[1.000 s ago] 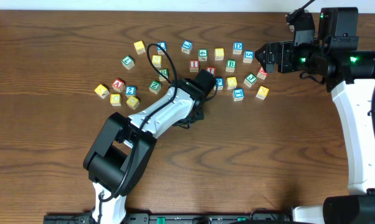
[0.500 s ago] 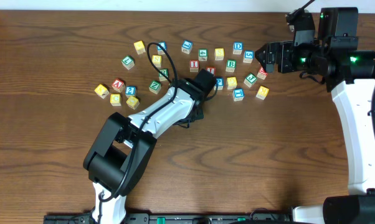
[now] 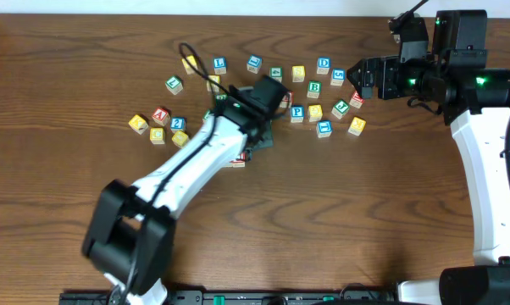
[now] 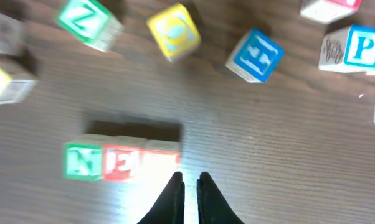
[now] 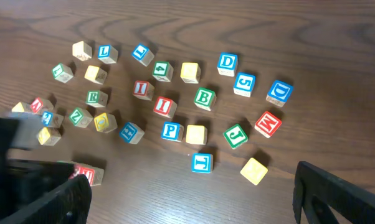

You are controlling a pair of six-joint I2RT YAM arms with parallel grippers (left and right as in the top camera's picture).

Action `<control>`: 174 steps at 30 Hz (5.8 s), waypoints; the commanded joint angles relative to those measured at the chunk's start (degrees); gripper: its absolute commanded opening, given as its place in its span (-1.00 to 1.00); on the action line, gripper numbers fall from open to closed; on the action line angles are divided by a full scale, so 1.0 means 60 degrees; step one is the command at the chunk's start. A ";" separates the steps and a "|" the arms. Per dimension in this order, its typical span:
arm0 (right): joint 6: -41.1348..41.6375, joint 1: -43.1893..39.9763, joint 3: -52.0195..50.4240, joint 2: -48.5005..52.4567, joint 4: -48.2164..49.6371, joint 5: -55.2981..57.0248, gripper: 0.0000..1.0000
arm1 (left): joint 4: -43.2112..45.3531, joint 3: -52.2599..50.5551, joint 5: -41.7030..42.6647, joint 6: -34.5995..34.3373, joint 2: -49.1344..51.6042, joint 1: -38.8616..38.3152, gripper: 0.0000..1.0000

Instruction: Spell out NEURIPS

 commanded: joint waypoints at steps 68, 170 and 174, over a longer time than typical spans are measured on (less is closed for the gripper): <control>-0.0113 -0.0040 -0.0029 0.0029 -0.0007 -0.0076 0.98 | 0.0488 0.0222 0.1005 0.3180 -0.2233 0.3687 -0.09; -0.0109 -0.0040 -0.0029 0.0029 -0.0007 -0.0076 0.98 | 0.0208 0.0164 0.1315 0.3541 -0.2197 0.3687 -0.05; -0.0113 -0.0040 -0.0029 0.0029 -0.0007 -0.0076 0.98 | 0.0208 0.0164 0.1315 0.3541 -0.2197 0.3687 -0.05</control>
